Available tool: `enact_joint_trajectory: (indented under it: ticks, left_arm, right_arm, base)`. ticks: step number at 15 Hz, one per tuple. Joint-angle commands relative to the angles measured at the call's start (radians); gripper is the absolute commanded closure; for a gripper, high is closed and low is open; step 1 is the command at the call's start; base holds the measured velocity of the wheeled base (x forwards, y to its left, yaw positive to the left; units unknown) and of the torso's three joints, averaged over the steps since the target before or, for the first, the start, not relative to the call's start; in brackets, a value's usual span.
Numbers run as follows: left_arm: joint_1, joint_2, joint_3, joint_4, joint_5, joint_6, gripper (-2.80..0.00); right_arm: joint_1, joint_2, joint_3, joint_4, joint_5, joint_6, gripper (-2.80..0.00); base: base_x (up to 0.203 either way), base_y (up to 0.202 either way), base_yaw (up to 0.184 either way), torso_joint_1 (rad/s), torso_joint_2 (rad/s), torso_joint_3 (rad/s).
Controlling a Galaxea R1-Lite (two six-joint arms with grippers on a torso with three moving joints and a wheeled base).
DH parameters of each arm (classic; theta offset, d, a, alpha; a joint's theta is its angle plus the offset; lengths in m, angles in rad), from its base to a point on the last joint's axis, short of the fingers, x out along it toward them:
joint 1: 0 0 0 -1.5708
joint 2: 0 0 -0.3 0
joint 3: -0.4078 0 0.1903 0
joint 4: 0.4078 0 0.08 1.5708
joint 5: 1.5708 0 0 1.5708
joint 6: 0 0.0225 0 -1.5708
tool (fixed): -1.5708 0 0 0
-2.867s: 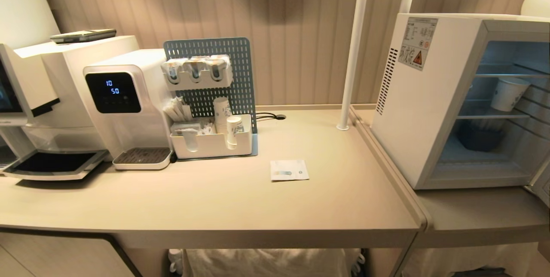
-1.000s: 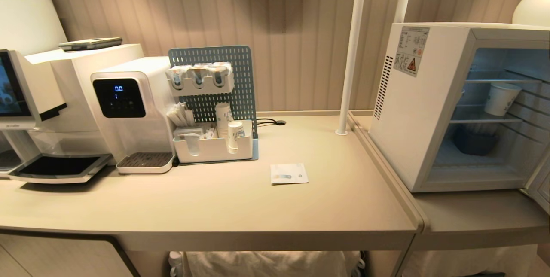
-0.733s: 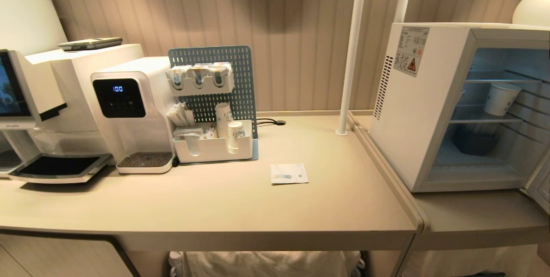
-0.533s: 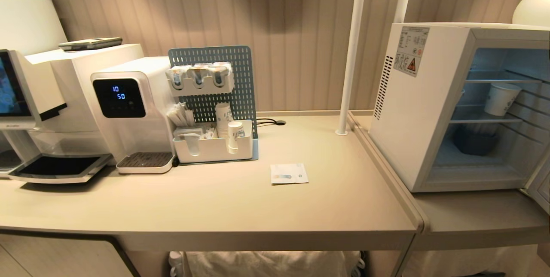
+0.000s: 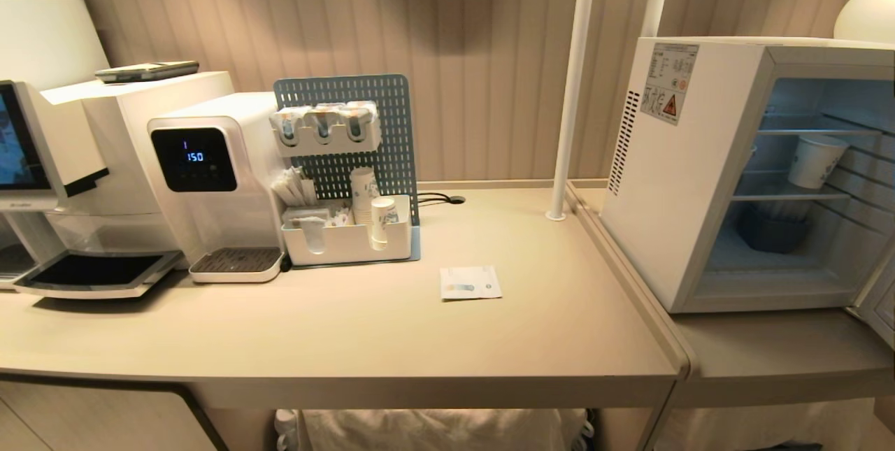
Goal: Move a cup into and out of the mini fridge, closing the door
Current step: Put the yoghurt in the freezer
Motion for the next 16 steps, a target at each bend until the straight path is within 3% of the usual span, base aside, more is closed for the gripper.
enact_joint_trajectory:
  ticks: [1, 11, 16]
  left_arm:
    - [0.0, 0.001, 0.0, 0.0, 0.0, 0.0, 0.0]
    - [0.001, 0.001, 0.0, 0.0, 0.0, 0.001, 0.0]
    - [-0.001, 0.001, 0.0, 0.0, 0.0, 0.001, 0.0]
  right_arm:
    - [0.0, 0.001, 0.0, 0.0, 0.0, 0.0, 0.0]
    - [0.0, 0.001, 0.0, -0.001, 0.0, 0.0, 0.0]
    - [0.0, 0.0, 0.0, -0.001, 0.0, 0.0, 0.0]
  base:
    - [0.0, 0.0, 0.0, 0.0, 0.0, 0.0]
    - [0.0, 0.0, 0.0, 0.0, 0.0, 0.0]
    - [0.156, 0.0, -0.001, 0.009, 0.0, 0.001]
